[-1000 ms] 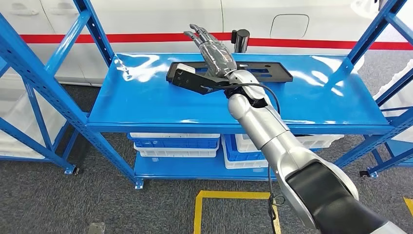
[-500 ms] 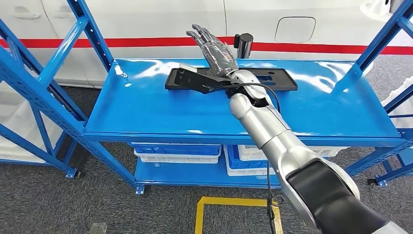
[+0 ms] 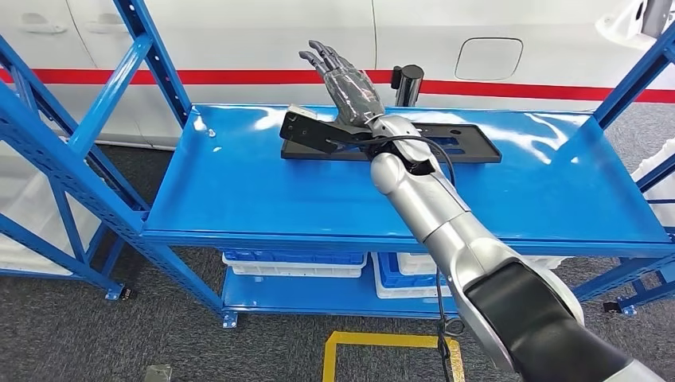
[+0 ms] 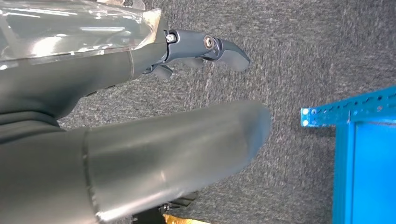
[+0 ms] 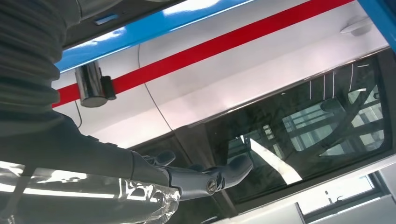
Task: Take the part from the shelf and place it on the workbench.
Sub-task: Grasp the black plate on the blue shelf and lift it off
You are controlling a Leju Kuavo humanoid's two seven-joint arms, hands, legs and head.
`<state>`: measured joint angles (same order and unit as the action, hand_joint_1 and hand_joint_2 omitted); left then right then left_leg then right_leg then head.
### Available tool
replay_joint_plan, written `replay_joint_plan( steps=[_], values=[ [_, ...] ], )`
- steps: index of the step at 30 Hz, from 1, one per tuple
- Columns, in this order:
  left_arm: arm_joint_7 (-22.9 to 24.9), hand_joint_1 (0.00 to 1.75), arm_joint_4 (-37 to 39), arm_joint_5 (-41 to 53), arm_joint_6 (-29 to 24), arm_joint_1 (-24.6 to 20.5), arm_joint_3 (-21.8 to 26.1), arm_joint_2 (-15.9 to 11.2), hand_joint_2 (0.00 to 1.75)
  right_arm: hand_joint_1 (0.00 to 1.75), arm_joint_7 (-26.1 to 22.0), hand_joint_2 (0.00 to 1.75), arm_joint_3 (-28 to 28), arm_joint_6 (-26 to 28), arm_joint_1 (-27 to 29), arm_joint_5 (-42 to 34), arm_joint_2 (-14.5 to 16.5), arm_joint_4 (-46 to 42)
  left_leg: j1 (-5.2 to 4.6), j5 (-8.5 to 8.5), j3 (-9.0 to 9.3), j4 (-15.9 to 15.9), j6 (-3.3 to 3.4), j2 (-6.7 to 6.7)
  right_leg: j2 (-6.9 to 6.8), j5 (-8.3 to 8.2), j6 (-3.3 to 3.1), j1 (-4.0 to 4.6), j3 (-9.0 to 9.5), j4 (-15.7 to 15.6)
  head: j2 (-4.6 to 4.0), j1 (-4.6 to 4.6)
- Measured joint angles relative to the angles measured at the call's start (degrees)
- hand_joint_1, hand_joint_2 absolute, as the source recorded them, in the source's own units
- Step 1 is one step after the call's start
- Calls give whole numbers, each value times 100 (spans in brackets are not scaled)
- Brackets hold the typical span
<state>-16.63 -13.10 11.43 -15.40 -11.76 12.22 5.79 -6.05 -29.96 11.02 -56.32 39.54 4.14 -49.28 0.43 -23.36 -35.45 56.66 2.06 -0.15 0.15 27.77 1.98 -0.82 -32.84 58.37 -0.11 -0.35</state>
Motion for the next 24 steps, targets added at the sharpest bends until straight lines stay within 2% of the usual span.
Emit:
replay_joint_plan(
  steps=[2, 4, 5, 6, 7, 8, 9, 10, 11, 13, 14, 20, 22, 23, 24],
  values=[
    [0, 0, 1, 4, 2, 1, 1, 10, 0, 0, -1, 175, 4, 3, -4, 1, -16, 2, 8, -17, 69, -47, 63, 2, -4, 207, -21, -1, -331, 602, 0, 9],
    [0, 0, 1, 17, 13, 5, 2, 16, 0, 0, 3, 175, 4, 4, 25, 2, -37, 6, 5, -64, 115, -46, 102, -10, -3, 409, -26, 1, -822, 1380, 0, 13],
    [0, 0, 1, 31, 21, 11, 2, 21, 0, 0, 11, 175, 4, 3, 48, 3, -49, 8, 5, -92, 144, -43, 105, -23, -3, 405, 3, 1, -976, 1563, 0, 14],
    [0, 0, 1, 45, 28, 18, 2, 27, 0, 0, 25, 175, 4, 2, 65, 5, -57, 8, 5, -123, 180, -40, 97, -38, -4, 301, 51, 0, -1013, 1512, 0, 15],
    [0, 0, 1, 62, 32, 26, 2, 32, 0, 0, 38, 175, 4, 1, 73, 6, -62, 7, 5, -160, 223, -35, 83, -51, -6, 119, 104, -6, -933, 1231, 0, 15],
    [1, 0, 1, 78, 32, 32, 2, 34, 0, 0, 50, 175, 4, -3, 75, 8, -66, 6, 4, -204, 265, -27, 60, -60, -11, -100, 154, -14, -780, 815, 0, 16],
    [2, 0, 1, 88, 32, 34, 2, 34, 0, 0, 58, 175, 3, -8, 70, 9, -68, 5, -14, -261, 295, 4, 29, -65, -16, -293, 172, -19, -610, 406, 0, 17],
    [5, 0, 1, 96, 32, 35, 2, 34, 0, 0, 60, 175, 1, -14, 67, 10, -64, 4, -26, -316, 317, 29, -2, -67, -19, -421, 151, -29, -480, 112, 0, 14],
    [8, 0, 1, 99, 32, 35, 2, 33, 0, 0, 62, 175, -1, -20, 66, 13, -61, 4, -36, -364, 330, 51, -35, -68, -20, -480, 106, -26, -404, -47, 0, 6],
    [13, 0, 1, 101, 32, 37, 2, 33, 0, 0, 66, 175, -3, -26, 66, 16, -54, 4, -30, -410, 346, 58, -75, -68, -16, -473, 13, -13, -376, -72, 0, -10],
    [13, 0, 1, 101, 32, 38, 2, 33, 0, 0, 67, 175, -3, -27, 66, 17, -55, 4, -25, -414, 351, 55, -84, -68, -15, -466, -3, -2, -377, -69, 0, -14],
    [13, 0, 1, 101, 32, 38, 2, 32, 0, 0, 68, 175, -3, -28, 66, 17, -56, 4, -21, -415, 351, 52, -88, -67, -14, -463, -9, 0, -377, -68, 0, -11],
    [14, 0, 0, 101, 32, 39, 2, 28, 0, 0, 69, 175, -2, -30, 56, 17, -51, 3, -8, -444, 346, 75, -115, -58, -9, -455, -41, -10, -360, -76, 0, -8],
    [15, 0, -1, 100, 31, 39, 2, 25, 0, 0, 63, 175, -2, -31, 42, 17, -34, 4, 6, -536, 267, 249, -153, -44, -5, -438, -87, -25, -328, -85, 0, -10],
    [17, 0, -1, 100, 31, 42, 2, 20, 0, 0, 48, 175, -4, -32, 27, 17, -2, 22, 25, -689, 0, 690, -205, -29, 1, -402, -140, -36, -280, -92, 0, -14]
  ],
)
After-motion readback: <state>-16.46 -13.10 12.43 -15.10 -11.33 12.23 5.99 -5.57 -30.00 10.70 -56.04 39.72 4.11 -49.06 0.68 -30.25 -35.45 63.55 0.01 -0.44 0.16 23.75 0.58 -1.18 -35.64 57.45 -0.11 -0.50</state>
